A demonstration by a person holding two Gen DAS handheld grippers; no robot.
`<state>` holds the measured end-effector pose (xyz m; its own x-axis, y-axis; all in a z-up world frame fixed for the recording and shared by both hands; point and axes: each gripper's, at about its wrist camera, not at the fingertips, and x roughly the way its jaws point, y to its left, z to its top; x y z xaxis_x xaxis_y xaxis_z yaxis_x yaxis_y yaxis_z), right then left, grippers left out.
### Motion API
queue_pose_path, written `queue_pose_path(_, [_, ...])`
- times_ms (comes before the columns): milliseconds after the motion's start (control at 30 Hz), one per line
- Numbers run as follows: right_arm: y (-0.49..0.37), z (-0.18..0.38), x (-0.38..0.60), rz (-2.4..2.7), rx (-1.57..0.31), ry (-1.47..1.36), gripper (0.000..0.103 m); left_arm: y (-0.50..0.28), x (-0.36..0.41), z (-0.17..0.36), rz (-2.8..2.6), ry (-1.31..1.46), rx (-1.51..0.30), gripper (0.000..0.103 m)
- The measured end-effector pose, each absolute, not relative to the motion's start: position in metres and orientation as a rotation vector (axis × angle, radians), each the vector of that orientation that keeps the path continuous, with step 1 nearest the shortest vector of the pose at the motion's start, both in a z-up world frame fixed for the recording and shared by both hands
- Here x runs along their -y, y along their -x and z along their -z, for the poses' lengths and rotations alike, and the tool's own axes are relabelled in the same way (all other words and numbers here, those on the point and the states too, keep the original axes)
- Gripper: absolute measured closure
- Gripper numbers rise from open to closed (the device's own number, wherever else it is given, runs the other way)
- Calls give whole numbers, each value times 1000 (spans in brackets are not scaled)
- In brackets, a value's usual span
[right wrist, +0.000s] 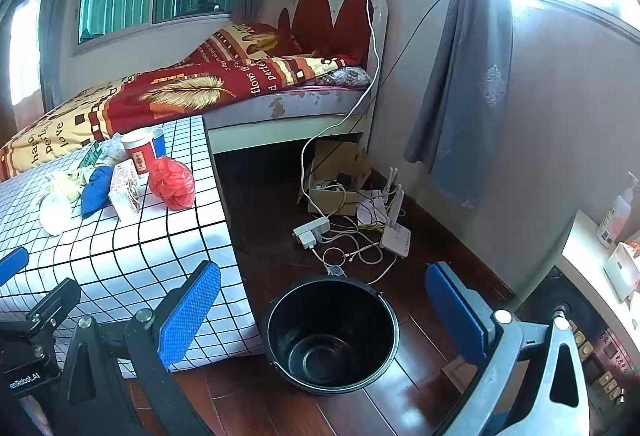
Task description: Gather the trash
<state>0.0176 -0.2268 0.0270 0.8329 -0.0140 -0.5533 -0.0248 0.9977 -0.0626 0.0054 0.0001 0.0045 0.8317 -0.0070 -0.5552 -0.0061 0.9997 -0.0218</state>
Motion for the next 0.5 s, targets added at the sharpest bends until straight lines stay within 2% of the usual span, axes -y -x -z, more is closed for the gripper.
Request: queue_pose_path(500, [-15, -29, 227, -6, -584, 65, 0, -4, -2, -1, 0, 25, -589, 0])
